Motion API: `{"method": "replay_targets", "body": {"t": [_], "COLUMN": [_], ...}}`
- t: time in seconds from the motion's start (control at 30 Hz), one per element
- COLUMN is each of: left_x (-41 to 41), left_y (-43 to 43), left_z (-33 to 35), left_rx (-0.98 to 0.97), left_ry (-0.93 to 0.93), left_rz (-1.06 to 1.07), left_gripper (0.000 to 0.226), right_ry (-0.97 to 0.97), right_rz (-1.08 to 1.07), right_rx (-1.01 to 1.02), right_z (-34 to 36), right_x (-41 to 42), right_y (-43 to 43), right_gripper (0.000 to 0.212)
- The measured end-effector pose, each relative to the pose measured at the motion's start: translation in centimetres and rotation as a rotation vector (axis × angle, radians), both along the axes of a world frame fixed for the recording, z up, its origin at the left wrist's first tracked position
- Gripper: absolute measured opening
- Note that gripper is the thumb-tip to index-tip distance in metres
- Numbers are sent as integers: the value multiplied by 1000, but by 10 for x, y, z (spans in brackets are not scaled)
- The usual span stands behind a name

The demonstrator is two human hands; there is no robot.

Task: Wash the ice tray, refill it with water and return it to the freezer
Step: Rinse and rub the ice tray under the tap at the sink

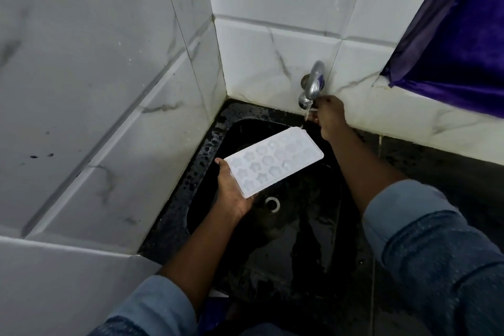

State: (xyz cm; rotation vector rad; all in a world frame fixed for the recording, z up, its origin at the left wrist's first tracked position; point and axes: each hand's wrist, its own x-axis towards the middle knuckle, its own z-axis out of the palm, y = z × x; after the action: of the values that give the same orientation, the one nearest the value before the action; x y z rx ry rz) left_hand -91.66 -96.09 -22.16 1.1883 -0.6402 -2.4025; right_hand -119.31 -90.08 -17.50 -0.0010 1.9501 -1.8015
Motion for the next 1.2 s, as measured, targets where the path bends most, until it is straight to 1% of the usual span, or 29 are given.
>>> {"method": "replay_targets", "body": {"t": [0.07,0.1,0.13,0.17,0.2,0.27,0.33,0.4,0.47,0.53,0.6,0.67,0.7,0.77,0.87,0.93,1.0,1.03,1.07,1.1,1.17,1.2], "left_x": [3,5,7,9,10,13,15,17,17,16,15,17,19,19,16,14,9,4,-4,-12,-22,-20], "left_y": [2,3,5,7,8,12,18,24,29,34,36,32,30,29,33,33,43,53,64,77,99,99], "left_z": [-2,-2,-1,-3,-5,-5,-5,-7,-8,-8,-5,0,2,3,2,4,13,16,21,26,40,38], "left_rx": [-9,-11,-7,-6,-7,-16,-9,44,86,86,102,57,52,48,44,60,94,93,55,65,126,97], "left_ry": [-18,-25,-30,-34,-33,-24,6,54,133,144,166,168,180,175,133,181,233,256,228,268,341,348], "left_rz": [8,10,12,14,12,-3,-17,-16,-3,31,47,32,15,-16,-2,-9,-10,59,193,313,491,502], "left_gripper": [88,88,88,88,88,88,93,101,106,97,89,94,100,107,108,112,109,103,97,94,100,101], "right_ry": [328,479,595,695,780,876,864,867,963,1049,1110,1126,1098,985,794,727,719,713,702,686,670,665], "right_rz": [100,189,307,443,559,704,777,881,1009,1156,1229,1223,1191,1071,898,879,935,970,1010,1043,1054,1037], "right_rx": [323,457,543,628,722,903,942,896,835,741,689,689,713,804,919,907,834,787,741,700,671,681], "right_z": [2,0,-3,-11,-19,-41,-52,-48,-42,-38,-35,-30,-29,-27,-24,-20,-16,-14,-12,-10,-7,-6], "right_x": [27,43,61,77,94,117,136,163,189,207,210,196,185,161,146,160,190,207,222,234,245,244], "right_y": [15,24,32,39,46,54,58,59,56,54,55,57,59,62,64,58,52,51,51,51,50,47], "right_gripper": [38,43,44,47,55,87,105,111,107,98,93,99,106,114,119,115,118,122,126,128,127,121]}}
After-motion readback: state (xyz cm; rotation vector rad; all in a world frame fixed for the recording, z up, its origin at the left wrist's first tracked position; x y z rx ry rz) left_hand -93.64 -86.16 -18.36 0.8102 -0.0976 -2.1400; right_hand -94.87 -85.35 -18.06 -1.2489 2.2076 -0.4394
